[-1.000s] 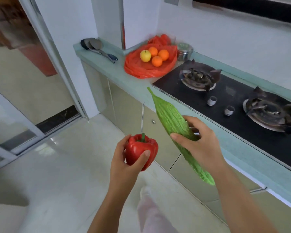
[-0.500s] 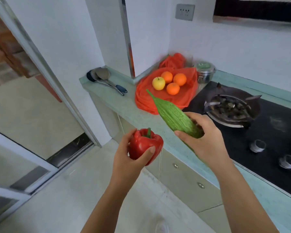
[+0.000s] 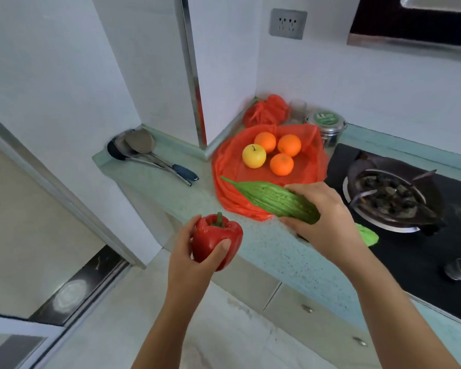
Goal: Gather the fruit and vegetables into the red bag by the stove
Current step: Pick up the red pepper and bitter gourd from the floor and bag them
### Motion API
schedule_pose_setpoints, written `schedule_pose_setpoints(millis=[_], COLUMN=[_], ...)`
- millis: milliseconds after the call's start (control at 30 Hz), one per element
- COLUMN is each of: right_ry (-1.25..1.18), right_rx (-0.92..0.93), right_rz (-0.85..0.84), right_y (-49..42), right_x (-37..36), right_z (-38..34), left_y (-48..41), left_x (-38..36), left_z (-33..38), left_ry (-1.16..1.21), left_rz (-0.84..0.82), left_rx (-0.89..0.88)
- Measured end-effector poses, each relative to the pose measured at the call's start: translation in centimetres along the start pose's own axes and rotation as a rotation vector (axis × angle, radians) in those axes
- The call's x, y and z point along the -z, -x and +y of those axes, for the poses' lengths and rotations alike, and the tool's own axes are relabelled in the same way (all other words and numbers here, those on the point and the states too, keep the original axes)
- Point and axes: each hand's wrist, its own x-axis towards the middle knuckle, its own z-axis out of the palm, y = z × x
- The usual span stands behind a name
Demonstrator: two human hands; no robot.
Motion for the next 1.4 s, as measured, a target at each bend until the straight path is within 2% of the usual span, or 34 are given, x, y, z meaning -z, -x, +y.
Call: schedule_pose_setpoints(millis=[133,267,367,767,933,1100,1400], right_ry=[0.098,0.198,0.266,0.341,0.327,0.423,0.365], right_rx=[0.072,0.183,0.201,0.153,0.084,0.012,-0.042], right_rz=[0.056,0.02,-0.018,-0.197,-0.364,-0.603,-0.729], right_y=[-4.2,-7.4,-9.0,-16.5,-19.3,-20.6,-20.6], right_x=[-3.2,-5.4,-6.7,-8.4,-10.6,-12.2,-13.0], right_z=[-1.4,-0.9,0.3,8.5,12.6,14.4,15.9], left_y=[-6.4,-11.9,-15.3,-26.3,-30.3,-32.1,-33.8], left_x=[4.6,7.0,6.9,0.1,-4.0,-7.6,-11.0], left_z=[0.1,-0.5,-0.8,0.2,0.4,-0.6,-4.1], left_ry=[-0.034,-0.04,-0.043,-0.024,-0.045,-0.06,-0.222], left_rz=[-0.024,-0.054,-0.102,-0.196,-0.248,-0.349,-0.505], left_rx=[-0.023,-0.007,-0.008,-0.046,-0.067,-0.045,-0.037])
